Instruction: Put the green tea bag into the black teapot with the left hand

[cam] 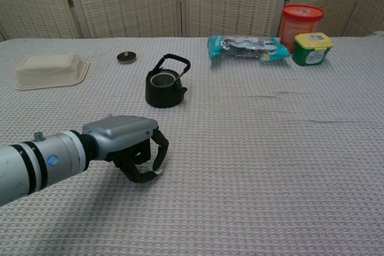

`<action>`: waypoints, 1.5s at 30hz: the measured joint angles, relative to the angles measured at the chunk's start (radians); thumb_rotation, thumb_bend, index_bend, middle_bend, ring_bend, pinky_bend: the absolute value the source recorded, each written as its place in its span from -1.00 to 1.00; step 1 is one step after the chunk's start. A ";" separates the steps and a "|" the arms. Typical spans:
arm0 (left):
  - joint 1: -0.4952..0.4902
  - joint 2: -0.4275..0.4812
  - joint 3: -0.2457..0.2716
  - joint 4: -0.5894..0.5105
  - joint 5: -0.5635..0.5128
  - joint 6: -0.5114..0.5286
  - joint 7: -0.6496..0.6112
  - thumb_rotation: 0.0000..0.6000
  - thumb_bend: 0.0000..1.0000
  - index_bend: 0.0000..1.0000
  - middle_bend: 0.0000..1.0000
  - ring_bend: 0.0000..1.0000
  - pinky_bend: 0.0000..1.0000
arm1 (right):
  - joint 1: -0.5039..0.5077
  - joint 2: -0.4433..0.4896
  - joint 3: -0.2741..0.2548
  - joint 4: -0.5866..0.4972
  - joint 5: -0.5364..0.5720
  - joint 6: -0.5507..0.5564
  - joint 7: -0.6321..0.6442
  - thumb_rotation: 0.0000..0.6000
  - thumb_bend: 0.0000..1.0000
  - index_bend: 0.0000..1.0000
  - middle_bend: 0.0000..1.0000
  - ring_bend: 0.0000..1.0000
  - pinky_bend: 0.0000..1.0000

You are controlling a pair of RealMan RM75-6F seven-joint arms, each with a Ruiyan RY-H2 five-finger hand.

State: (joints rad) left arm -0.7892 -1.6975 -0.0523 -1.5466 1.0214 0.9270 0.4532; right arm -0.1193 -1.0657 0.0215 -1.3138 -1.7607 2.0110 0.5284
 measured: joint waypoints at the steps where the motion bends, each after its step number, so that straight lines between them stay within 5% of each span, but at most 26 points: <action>1: 0.003 0.002 -0.001 0.000 0.006 0.003 -0.004 1.00 -0.15 0.25 1.00 1.00 1.00 | 0.000 0.000 0.000 -0.001 0.000 -0.001 -0.002 1.00 -0.65 -1.00 -1.00 -1.00 -1.00; 15: 0.027 0.112 -0.034 -0.087 0.052 0.072 -0.008 1.00 -0.12 0.25 1.00 1.00 1.00 | 0.005 0.001 0.001 -0.017 0.001 -0.016 -0.028 1.00 -0.65 -1.00 -1.00 -1.00 -1.00; 27: -0.030 0.309 -0.163 -0.237 0.038 0.112 0.096 1.00 -0.12 0.25 1.00 1.00 1.00 | 0.011 0.008 0.006 -0.057 0.024 -0.056 -0.069 1.00 -0.65 -1.00 -1.00 -1.00 -1.00; 45: -0.206 0.425 -0.285 -0.265 -0.129 0.044 0.213 1.00 -0.12 0.26 1.00 1.00 1.00 | 0.024 0.019 0.033 -0.106 0.092 -0.118 -0.093 1.00 -0.65 -1.00 -1.00 -1.00 -1.00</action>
State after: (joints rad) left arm -0.9952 -1.2728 -0.3374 -1.8114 0.8920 0.9714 0.6661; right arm -0.0956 -1.0468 0.0549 -1.4196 -1.6684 1.8932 0.4352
